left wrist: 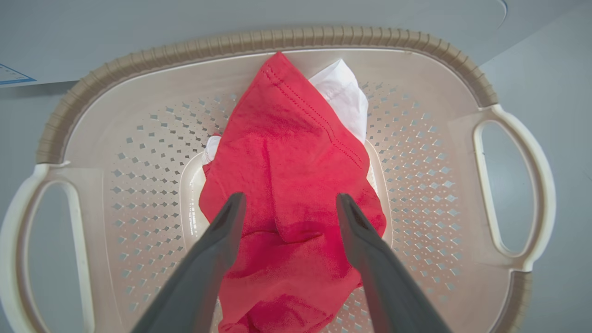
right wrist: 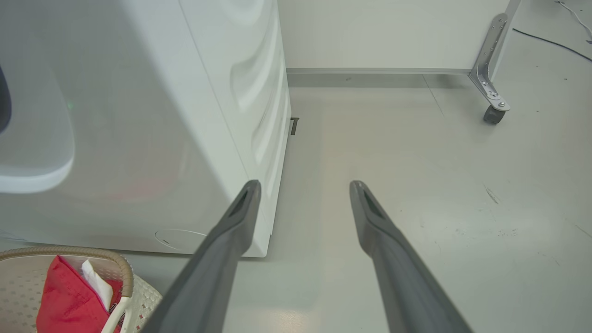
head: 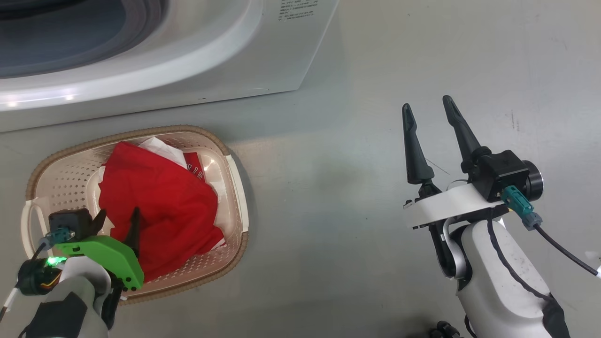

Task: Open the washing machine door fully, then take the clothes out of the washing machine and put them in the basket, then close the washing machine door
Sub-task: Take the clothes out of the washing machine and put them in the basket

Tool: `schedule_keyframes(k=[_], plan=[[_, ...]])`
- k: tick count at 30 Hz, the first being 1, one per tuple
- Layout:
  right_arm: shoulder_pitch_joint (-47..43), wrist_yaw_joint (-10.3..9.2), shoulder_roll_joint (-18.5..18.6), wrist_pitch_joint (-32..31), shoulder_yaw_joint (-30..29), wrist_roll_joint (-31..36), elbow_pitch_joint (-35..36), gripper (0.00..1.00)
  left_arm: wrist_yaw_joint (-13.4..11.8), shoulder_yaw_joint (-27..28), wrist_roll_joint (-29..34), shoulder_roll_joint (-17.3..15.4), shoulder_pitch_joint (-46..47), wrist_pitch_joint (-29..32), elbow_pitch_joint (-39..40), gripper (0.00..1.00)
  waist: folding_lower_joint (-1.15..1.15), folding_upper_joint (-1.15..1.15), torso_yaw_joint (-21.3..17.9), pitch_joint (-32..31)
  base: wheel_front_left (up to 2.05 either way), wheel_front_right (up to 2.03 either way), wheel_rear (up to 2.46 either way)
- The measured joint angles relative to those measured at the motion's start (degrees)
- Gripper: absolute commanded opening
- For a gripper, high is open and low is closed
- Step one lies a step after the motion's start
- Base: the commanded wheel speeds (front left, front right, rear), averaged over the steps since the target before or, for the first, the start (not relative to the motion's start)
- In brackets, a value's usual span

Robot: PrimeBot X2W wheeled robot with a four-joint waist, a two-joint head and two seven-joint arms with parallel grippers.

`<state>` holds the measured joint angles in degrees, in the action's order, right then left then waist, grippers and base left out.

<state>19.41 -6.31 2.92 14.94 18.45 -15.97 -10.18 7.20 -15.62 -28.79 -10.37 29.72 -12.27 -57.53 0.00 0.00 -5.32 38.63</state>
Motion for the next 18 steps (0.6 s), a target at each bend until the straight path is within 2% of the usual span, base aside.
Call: schedule_keyframes(k=[11, 18], plan=[[0.2, -0.36, 0.0, 0.0, -0.1, -0.1, -1.5, 1.0, 0.0, -0.2, -0.1, 0.9, 0.1, -1.5, -1.2, 1.0, 0.0, 0.0, 1.0, -3.0, 0.0, 0.0, 0.0], [0.2, -0.32, 0.0, 0.0, -0.7, -0.7, -2.9, 1.0, 0.0, -1.0, -0.5, 2.3, -0.2, -2.0, 0.8, 1.0, 0.0, 0.0, 1.8, -6.8, 0.0, 0.0, 0.0]])
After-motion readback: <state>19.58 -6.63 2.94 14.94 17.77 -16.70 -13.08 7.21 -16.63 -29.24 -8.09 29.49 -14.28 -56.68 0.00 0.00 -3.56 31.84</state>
